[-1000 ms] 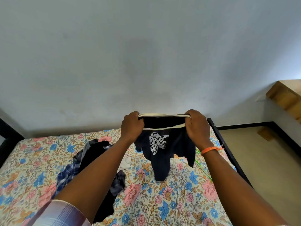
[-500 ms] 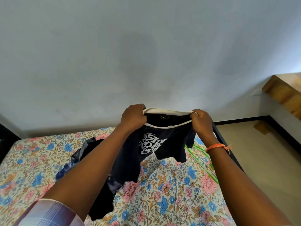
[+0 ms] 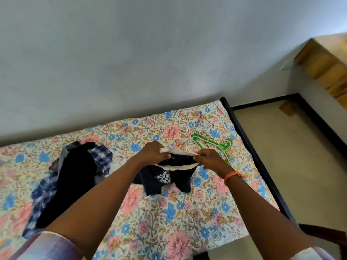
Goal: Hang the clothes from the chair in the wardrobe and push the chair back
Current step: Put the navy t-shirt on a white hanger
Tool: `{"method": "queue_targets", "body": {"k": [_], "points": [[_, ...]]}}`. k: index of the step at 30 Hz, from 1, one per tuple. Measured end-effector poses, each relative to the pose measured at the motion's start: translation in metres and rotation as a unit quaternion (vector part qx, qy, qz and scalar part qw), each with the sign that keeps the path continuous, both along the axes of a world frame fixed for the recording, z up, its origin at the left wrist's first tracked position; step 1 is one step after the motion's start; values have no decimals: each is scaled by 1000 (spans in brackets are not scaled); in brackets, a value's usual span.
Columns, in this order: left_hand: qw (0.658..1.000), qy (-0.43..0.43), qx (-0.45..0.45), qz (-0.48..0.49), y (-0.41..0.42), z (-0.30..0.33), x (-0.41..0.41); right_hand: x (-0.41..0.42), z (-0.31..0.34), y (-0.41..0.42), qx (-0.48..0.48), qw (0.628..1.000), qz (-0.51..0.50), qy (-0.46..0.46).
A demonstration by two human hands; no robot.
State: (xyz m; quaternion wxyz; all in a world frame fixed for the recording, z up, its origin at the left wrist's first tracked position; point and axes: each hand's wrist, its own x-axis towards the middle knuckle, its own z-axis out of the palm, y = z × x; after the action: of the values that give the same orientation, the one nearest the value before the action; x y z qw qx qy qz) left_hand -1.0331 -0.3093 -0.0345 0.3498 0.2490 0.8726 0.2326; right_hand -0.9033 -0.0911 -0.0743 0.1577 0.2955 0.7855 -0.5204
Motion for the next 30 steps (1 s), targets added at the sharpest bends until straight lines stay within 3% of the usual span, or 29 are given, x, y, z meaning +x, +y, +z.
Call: {"method": "queue_targets", "body": {"k": [4, 6, 8, 11, 14, 18, 23, 30], "points": [[997, 32, 7, 69, 66, -50, 13, 8, -65, 61, -62, 995, 9, -72], [995, 36, -7, 95, 99, -81, 13, 7, -105, 94, 9, 998, 11, -57], [992, 53, -20, 109, 131, -117, 13, 2, -155, 134, 6, 996, 20, -83], [989, 86, -31, 113, 168, -160, 9, -3, -217, 180, 146, 985, -1, -96], [987, 100, -50, 112, 190, -194, 1, -11, -267, 214, 213, 971, -22, -102], [988, 92, -53, 111, 202, -243, -4, -30, -329, 232, 292, 944, 51, -142], [989, 104, -46, 89, 209, -276, -4, -37, -376, 241, 421, 890, 111, -135], [988, 84, -35, 125, 209, -276, -11, -43, -360, 264, 451, 889, 80, -24]]}}
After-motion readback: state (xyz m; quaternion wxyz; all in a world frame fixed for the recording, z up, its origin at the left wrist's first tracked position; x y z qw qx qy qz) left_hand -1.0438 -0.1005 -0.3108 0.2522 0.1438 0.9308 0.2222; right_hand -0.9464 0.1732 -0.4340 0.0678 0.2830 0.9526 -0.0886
